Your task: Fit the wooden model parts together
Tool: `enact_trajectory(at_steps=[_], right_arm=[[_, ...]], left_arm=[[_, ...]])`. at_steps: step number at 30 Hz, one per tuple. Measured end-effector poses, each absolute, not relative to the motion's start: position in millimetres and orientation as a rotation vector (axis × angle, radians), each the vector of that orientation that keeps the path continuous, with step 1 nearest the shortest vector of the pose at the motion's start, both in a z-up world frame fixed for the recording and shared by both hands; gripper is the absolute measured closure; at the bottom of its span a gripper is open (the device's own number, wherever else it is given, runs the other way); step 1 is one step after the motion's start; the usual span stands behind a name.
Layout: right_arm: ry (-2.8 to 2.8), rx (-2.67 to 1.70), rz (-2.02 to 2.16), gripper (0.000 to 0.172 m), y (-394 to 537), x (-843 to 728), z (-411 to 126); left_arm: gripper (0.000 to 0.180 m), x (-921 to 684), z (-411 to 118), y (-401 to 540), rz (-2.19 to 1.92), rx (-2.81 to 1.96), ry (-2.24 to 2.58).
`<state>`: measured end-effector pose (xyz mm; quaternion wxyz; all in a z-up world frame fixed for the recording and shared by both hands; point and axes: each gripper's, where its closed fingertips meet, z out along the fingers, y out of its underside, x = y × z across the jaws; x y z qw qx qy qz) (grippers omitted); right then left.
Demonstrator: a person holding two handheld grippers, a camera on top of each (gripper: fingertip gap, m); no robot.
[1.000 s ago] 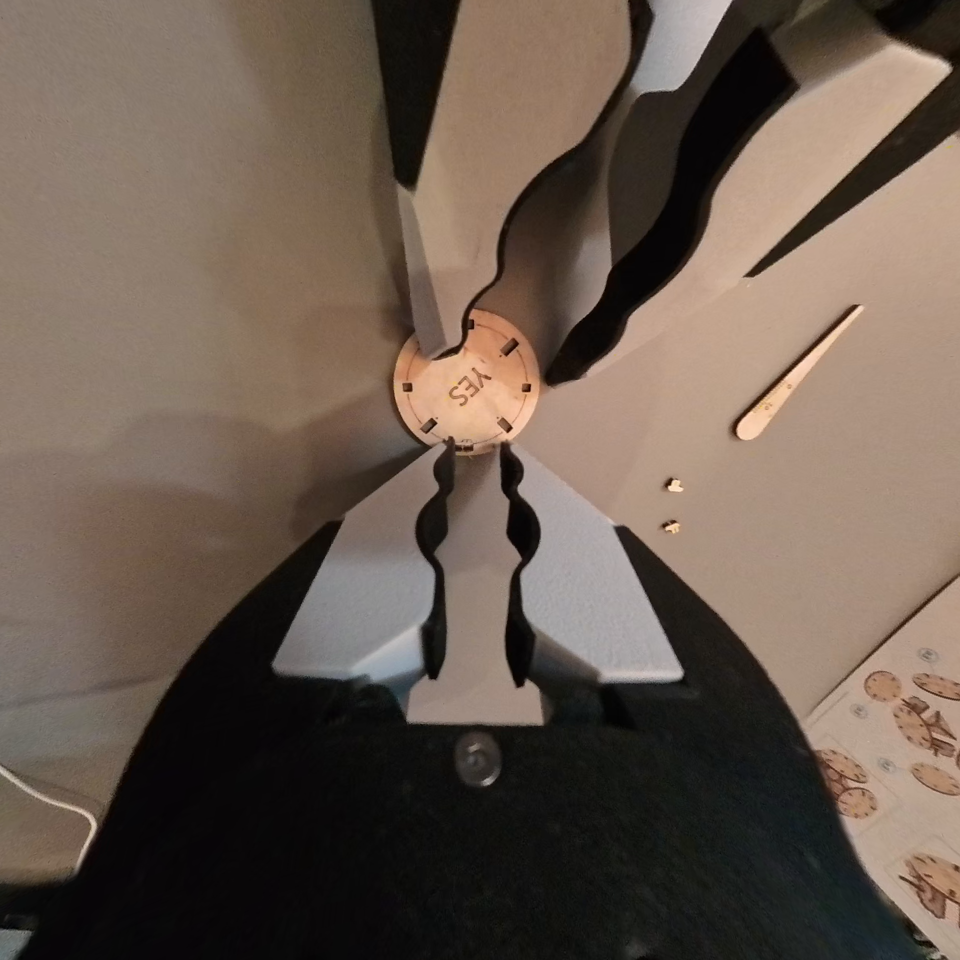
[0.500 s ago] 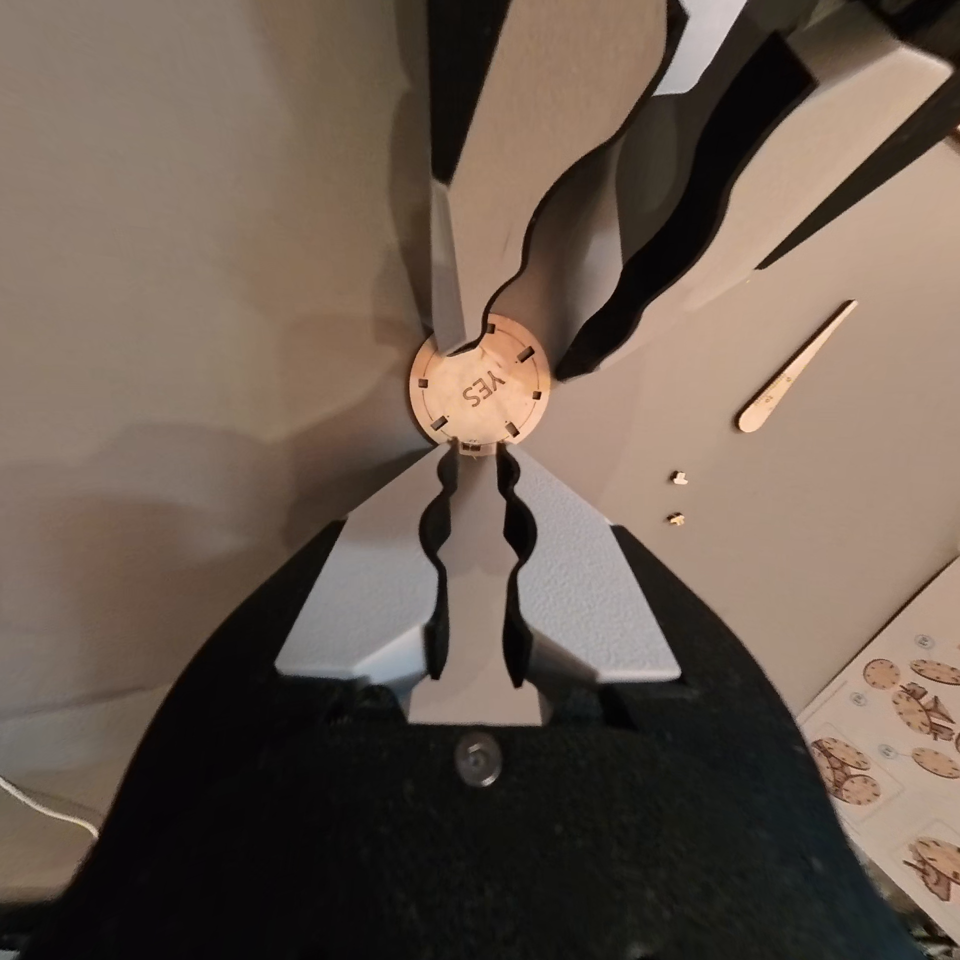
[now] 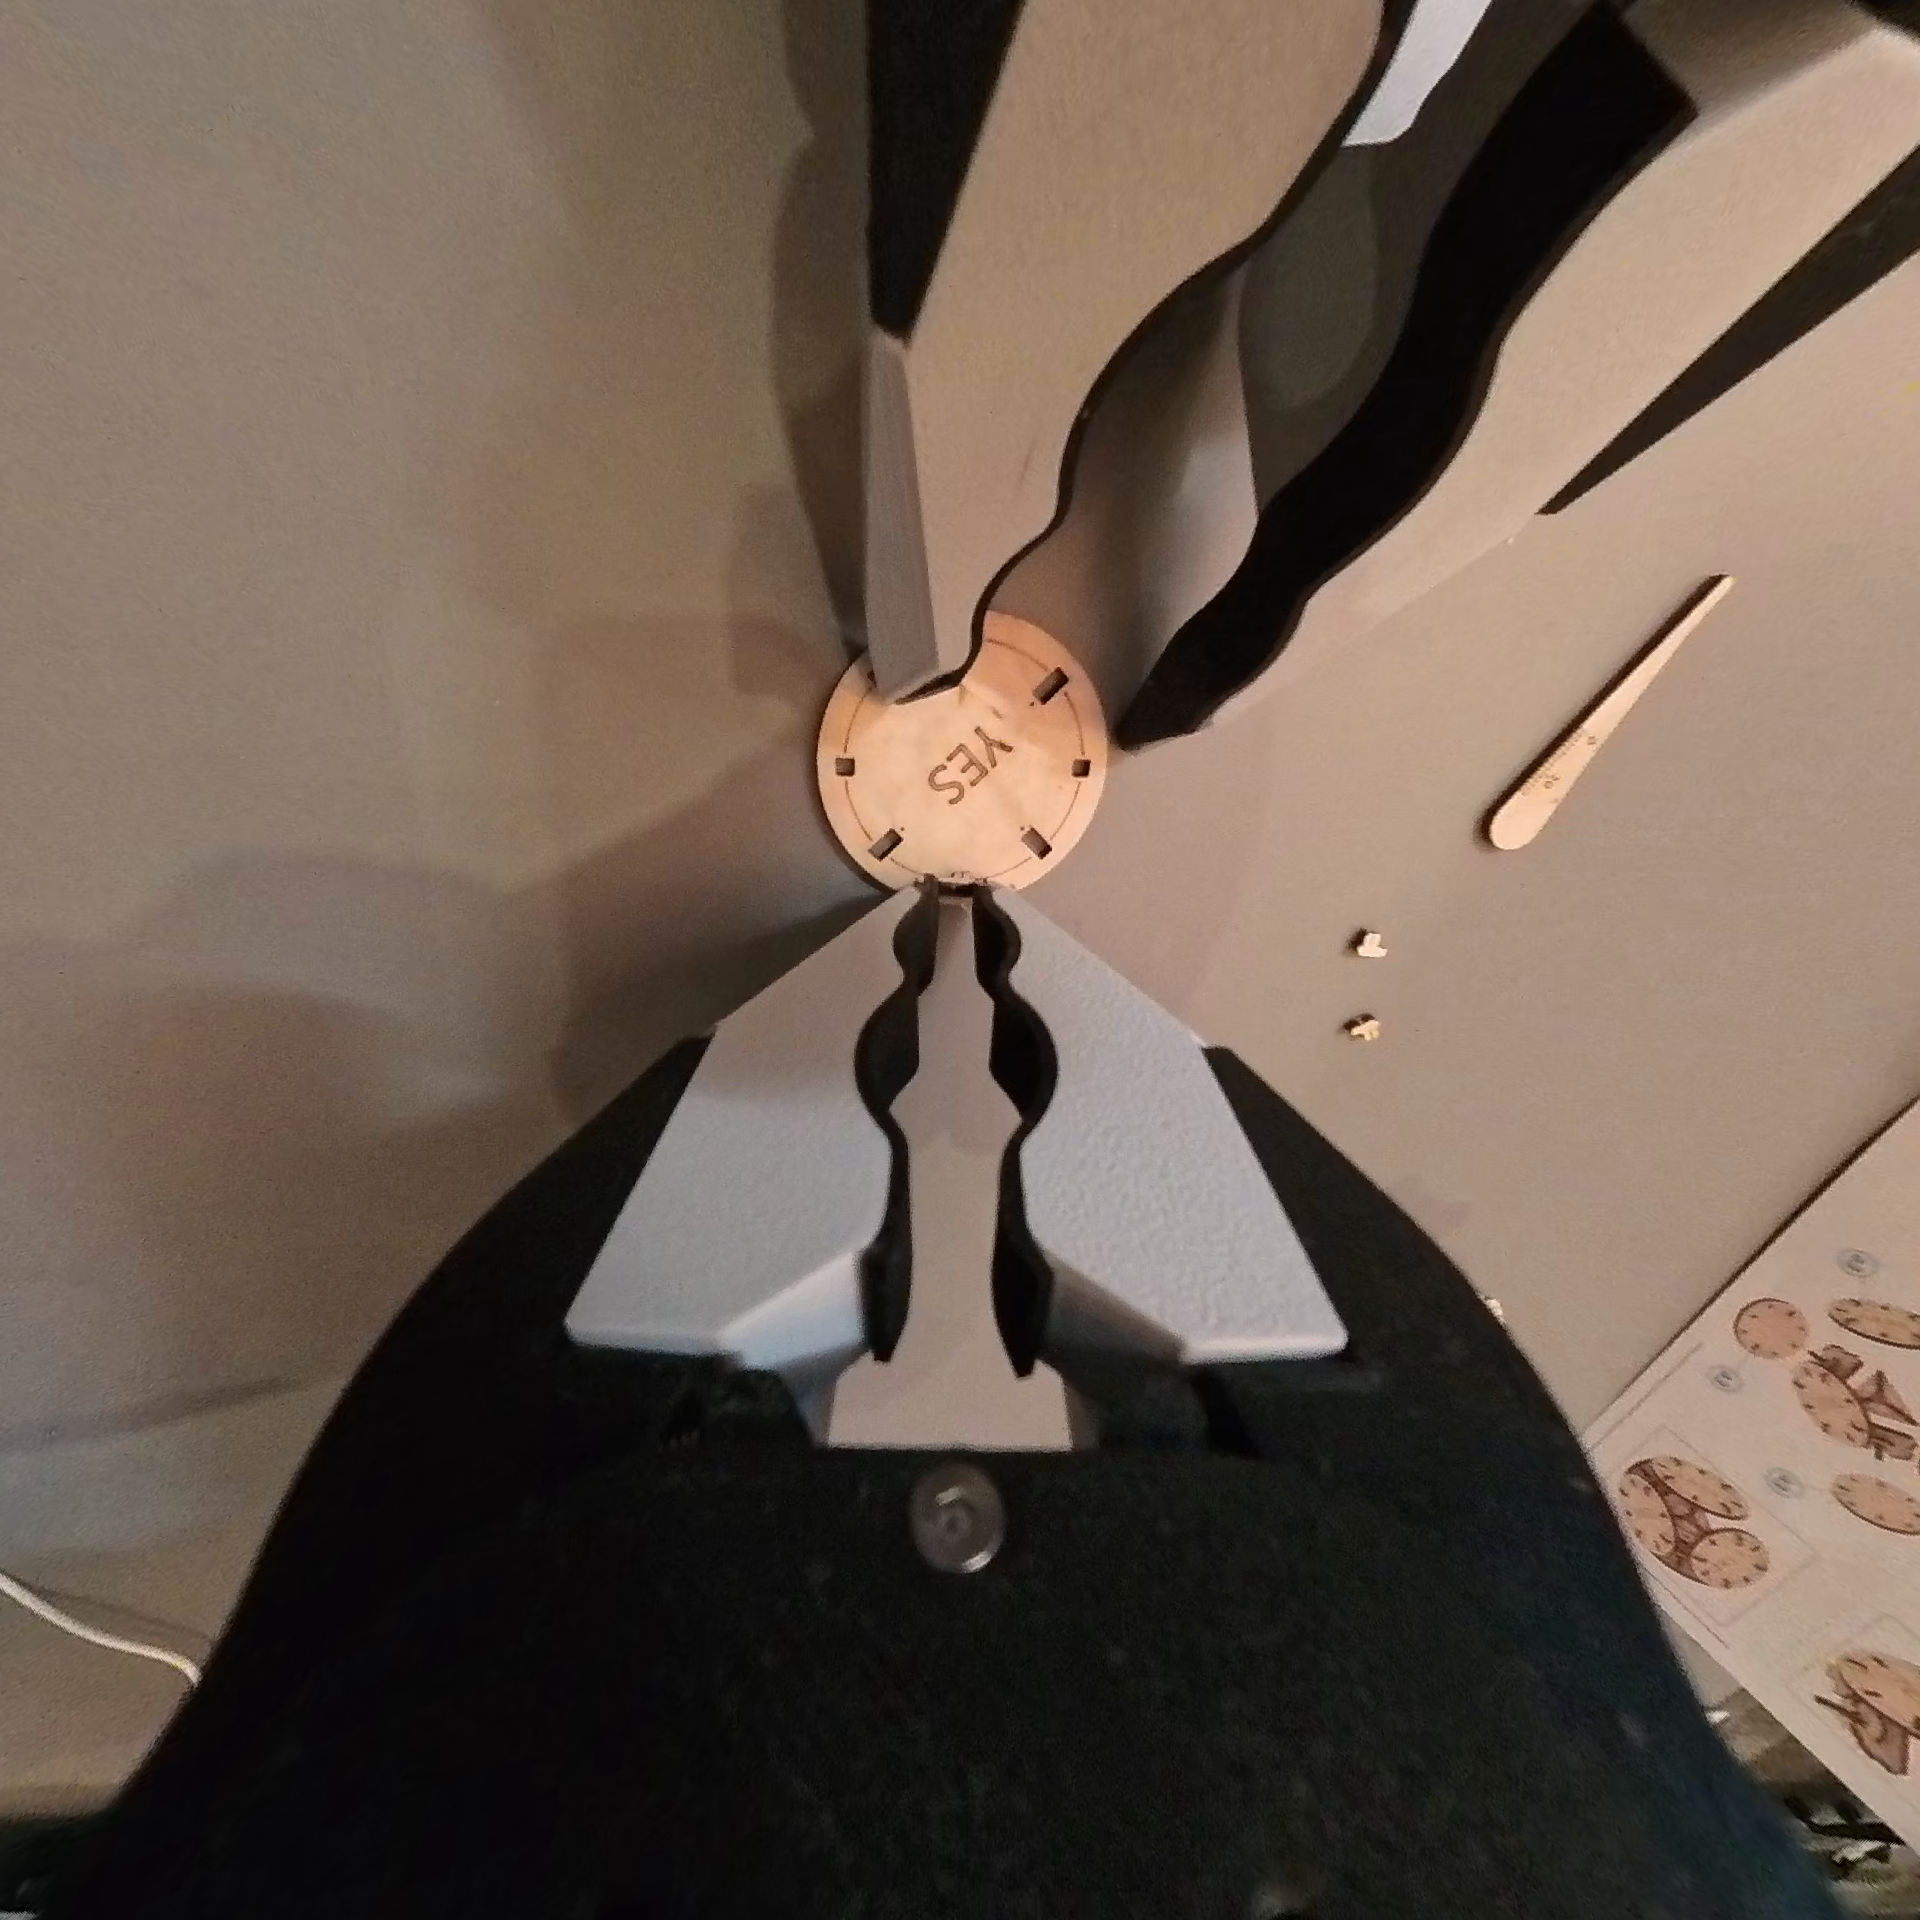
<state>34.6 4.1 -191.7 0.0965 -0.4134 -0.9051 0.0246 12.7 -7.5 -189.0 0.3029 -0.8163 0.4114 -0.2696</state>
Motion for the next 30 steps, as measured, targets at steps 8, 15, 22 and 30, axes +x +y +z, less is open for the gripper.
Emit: enact_trajectory(at_steps=[8,15,22,30], right_arm=[[-2.694,-1.253,0.066,0.167,4.0,35.0,-191.9],[-2.743,-1.351,0.135,0.167,3.6,35.3,-192.2],[-2.778,-1.361,0.202,0.168,3.5,35.5,-192.6],[-2.638,-1.344,0.237,0.156,1.0,34.7,-185.6]], left_arm=[[0.142,12.6,-189.2,-7.5,-0.711,-2.163,1.092],[0.142,12.6,-189.4,-7.5,-0.708,-2.163,1.092],[0.142,12.3,-188.5,-8.3,-0.752,-2.175,1.066],[0.142,12.3,-188.9,-8.5,-0.739,-2.173,1.072]])
